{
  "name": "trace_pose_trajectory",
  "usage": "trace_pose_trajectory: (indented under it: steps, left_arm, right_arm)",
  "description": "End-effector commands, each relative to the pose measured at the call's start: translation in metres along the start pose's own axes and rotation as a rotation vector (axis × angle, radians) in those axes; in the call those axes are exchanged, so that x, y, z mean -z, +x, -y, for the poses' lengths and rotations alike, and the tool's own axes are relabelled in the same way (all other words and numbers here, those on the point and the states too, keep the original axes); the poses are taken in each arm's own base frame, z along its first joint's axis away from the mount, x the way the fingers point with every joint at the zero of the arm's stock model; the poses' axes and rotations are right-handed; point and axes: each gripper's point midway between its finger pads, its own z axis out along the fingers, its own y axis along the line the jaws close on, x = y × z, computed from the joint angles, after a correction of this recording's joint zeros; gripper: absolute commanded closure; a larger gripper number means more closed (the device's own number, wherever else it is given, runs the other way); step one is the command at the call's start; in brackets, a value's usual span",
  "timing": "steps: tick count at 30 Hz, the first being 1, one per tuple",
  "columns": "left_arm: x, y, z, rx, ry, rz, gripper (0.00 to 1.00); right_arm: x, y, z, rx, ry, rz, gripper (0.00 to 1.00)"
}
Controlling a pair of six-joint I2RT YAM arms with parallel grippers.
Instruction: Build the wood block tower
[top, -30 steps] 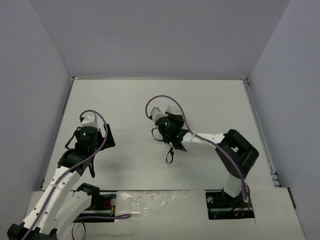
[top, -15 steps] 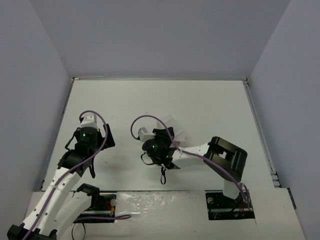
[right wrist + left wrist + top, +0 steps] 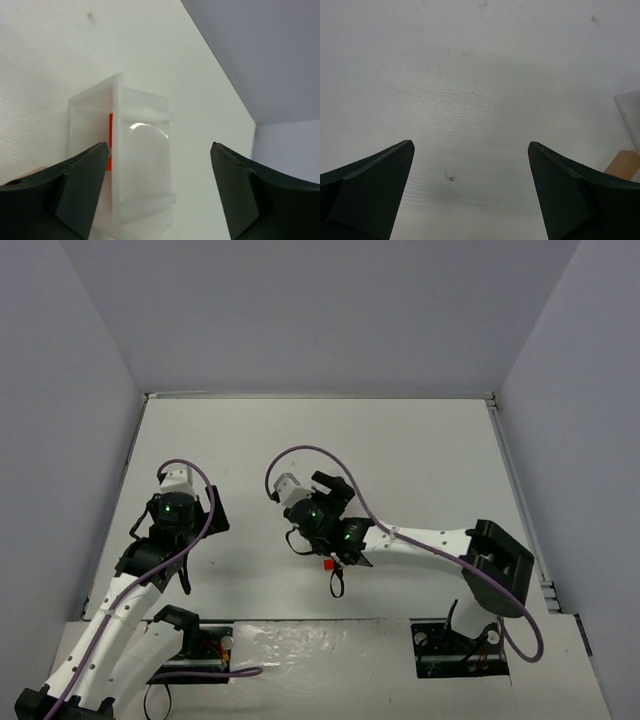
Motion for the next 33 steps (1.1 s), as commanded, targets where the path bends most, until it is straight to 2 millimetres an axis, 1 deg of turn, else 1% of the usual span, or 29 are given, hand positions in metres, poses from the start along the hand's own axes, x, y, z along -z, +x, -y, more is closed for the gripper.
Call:
trace_pose_trajectory:
  steps: [1, 3, 5, 6, 7, 8, 9, 10, 14, 17, 21, 22, 27, 30, 33]
  left_arm:
    - [-0.003, -0.017, 0.006, 0.011, 0.019, 0.057, 0.03]
    - [-0.003, -0.017, 0.007, 0.009, 0.024, 0.055, 0.03]
    - [-0.003, -0.016, 0.009, 0.009, 0.035, 0.053, 0.03]
    - [-0.004, -0.016, 0.010, 0.010, 0.041, 0.050, 0.03]
    - [-0.004, -0.015, 0.011, 0.009, 0.048, 0.047, 0.03]
    - [-0.005, -0.015, 0.012, 0.009, 0.049, 0.047, 0.03]
    - [-0.005, -0.014, 0.013, 0.008, 0.058, 0.041, 0.03]
    - [-0.005, -0.014, 0.014, 0.006, 0.058, 0.039, 0.03]
    - [-0.007, -0.011, 0.019, 0.001, 0.086, 0.023, 0.03]
    - [-0.006, -0.009, 0.028, 0.000, 0.134, 0.011, 0.03]
    - [-0.005, -0.007, 0.031, -0.007, 0.152, 0.002, 0.03]
    - [-0.005, -0.007, 0.031, -0.008, 0.153, 0.002, 0.03]
    - [-0.003, -0.005, 0.031, -0.016, 0.159, -0.009, 0.03]
    - [-0.003, -0.005, 0.030, -0.018, 0.158, -0.009, 0.03]
    - [-0.004, -0.004, 0.031, -0.019, 0.158, -0.012, 0.03]
  right_arm:
    - [0.010, -0.045, 0.058, -0.328, -0.136, 0.114, 0.15]
    - [0.008, -0.041, 0.064, -0.367, -0.201, 0.103, 0.06]
    - [0.004, -0.037, 0.070, -0.396, -0.250, 0.093, 0.01]
    - [0.002, -0.033, 0.069, -0.398, -0.277, 0.080, 0.00]
    - [-0.001, -0.028, 0.066, -0.398, -0.313, 0.058, 0.00]
    - [-0.002, -0.029, 0.065, -0.405, -0.322, 0.056, 0.00]
    - [-0.005, -0.024, 0.055, -0.412, -0.395, 0.037, 0.00]
    - [-0.008, -0.020, 0.059, -0.420, -0.388, 0.028, 0.00]
    - [-0.021, -0.005, 0.043, -0.452, -0.461, -0.027, 0.00]
    - [-0.028, 0.003, 0.032, -0.464, -0.509, -0.053, 0.00]
    - [-0.035, 0.007, 0.016, -0.457, -0.572, -0.073, 0.00]
    - [-0.035, 0.007, 0.015, -0.456, -0.578, -0.073, 0.00]
    - [-0.034, 0.006, -0.001, -0.458, -0.652, -0.073, 0.00]
    - [-0.036, 0.011, -0.003, -0.453, -0.644, -0.090, 0.00]
    - [-0.039, 0.012, 0.008, -0.465, -0.603, -0.092, 0.00]
